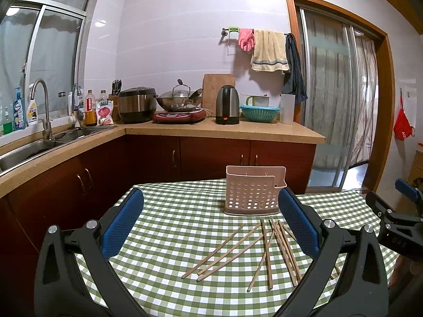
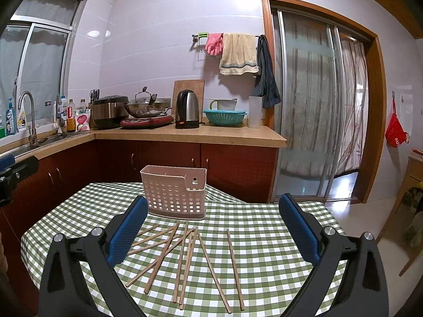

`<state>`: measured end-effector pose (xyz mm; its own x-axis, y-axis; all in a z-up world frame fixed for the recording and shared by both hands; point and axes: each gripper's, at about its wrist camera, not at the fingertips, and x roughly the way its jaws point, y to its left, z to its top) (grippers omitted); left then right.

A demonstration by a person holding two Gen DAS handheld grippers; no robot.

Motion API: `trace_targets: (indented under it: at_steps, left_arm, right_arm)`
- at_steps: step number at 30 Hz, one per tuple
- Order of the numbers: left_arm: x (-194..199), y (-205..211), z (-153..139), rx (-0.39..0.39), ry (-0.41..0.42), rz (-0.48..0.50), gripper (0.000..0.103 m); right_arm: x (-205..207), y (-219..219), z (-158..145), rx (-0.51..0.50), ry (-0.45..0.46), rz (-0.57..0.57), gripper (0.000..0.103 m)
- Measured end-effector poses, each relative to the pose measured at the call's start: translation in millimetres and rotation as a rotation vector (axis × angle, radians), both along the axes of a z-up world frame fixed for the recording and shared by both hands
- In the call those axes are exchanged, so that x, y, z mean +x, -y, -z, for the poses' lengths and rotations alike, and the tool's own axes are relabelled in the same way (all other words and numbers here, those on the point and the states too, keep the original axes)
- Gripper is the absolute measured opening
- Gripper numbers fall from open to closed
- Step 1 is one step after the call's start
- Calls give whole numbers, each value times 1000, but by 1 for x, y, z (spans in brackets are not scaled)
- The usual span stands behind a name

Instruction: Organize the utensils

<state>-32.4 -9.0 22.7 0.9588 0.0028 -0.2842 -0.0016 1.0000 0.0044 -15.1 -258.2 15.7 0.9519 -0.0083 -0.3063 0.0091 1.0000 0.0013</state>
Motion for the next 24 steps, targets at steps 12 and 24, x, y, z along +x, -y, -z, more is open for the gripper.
trace_targets:
  at_steps: [12,24]
  left_arm:
    - [-2,-1,-2,1,4,-1,99]
    - [-1,-3,0,-3,0,-2,99]
  right_arm:
    - [-2,-1,-2,-1,3,0,97]
    - [-2,-3,0,-2,6,1,97]
